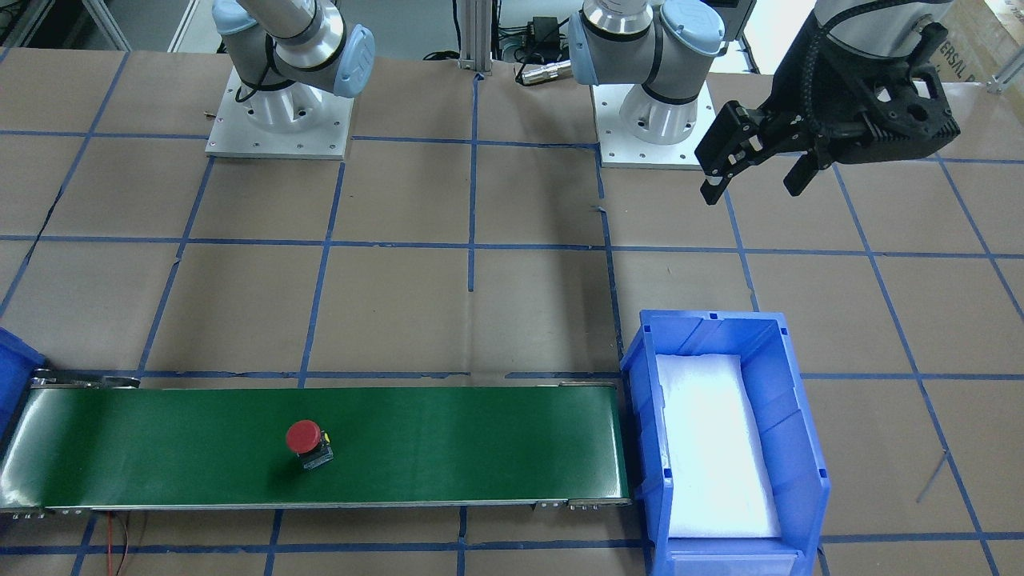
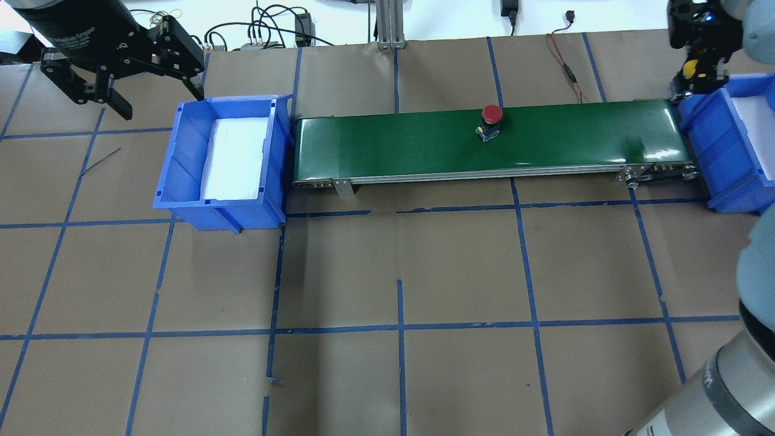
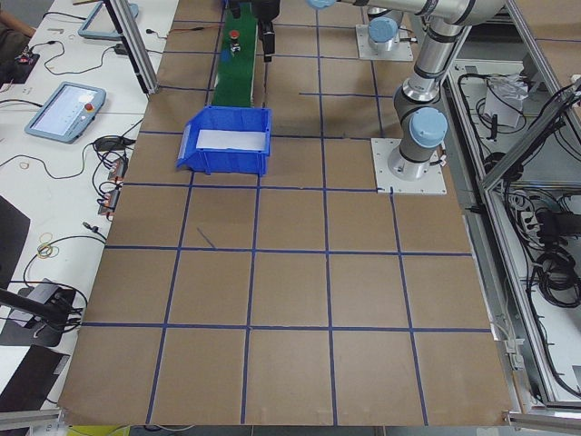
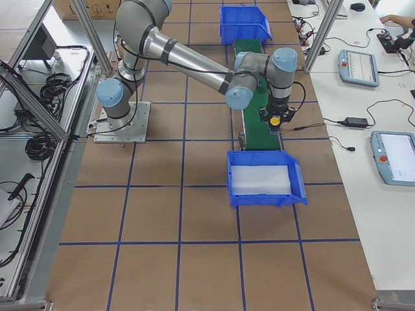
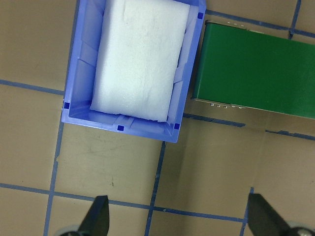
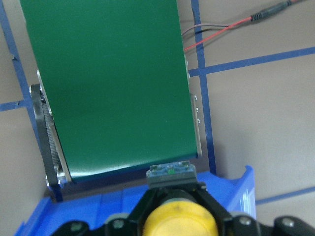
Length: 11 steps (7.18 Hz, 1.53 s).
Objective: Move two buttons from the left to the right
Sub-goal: 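Lower the yellow button into the far blue bin and open the right gripper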
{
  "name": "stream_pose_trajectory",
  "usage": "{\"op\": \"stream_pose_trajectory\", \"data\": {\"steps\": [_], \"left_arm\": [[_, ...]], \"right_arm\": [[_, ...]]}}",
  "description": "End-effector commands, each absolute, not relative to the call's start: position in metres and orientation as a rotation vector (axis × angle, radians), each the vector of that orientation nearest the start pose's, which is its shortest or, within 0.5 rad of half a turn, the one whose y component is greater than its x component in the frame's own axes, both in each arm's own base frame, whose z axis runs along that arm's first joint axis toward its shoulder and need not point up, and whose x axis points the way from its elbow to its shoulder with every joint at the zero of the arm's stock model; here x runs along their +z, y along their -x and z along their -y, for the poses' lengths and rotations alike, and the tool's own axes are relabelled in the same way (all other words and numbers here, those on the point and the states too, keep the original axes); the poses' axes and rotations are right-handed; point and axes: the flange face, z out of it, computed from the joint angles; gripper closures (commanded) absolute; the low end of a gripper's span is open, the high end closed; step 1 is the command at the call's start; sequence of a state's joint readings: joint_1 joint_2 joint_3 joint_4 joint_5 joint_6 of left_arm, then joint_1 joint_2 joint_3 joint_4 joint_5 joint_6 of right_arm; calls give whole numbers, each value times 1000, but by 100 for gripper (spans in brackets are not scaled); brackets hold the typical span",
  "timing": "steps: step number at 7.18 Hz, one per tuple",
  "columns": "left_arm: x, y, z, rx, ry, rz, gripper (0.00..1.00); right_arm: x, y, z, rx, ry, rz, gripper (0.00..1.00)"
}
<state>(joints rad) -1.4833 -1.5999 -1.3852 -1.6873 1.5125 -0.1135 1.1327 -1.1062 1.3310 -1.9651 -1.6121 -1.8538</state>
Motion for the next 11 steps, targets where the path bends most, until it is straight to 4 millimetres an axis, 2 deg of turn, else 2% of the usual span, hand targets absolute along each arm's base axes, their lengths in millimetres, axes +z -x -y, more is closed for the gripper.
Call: {"op": "stream_pose_trajectory", "data": {"steps": [1, 2, 3, 5, 6, 7, 9, 11], "left_arm": [[553, 95, 514, -63, 319, -3184, 0], [553, 95, 514, -63, 319, -3184, 0], [553, 95, 514, -63, 319, -3184, 0], [553, 95, 514, -63, 319, -3184, 0], [553, 95, 513, -63, 317, -3184, 0], [553, 95, 513, -63, 317, -3184, 0], [552, 95, 514, -63, 317, -3184, 0], [553, 95, 513, -63, 317, -3184, 0]], "right_arm": [[392, 277, 644, -127, 2194, -2455, 92], [368, 327, 639, -183, 2262, -2427, 92], [333, 363, 635, -242, 2255, -2400, 91], [280, 384, 631, -211, 2239, -2330, 91], [269, 391, 631, -206, 2286, -2296, 91], [263, 395, 625, -109, 2275, -2303, 91], [256, 393, 619, -65, 2257, -2299, 87], [252, 391, 619, -81, 2249, -2294, 36]]}}
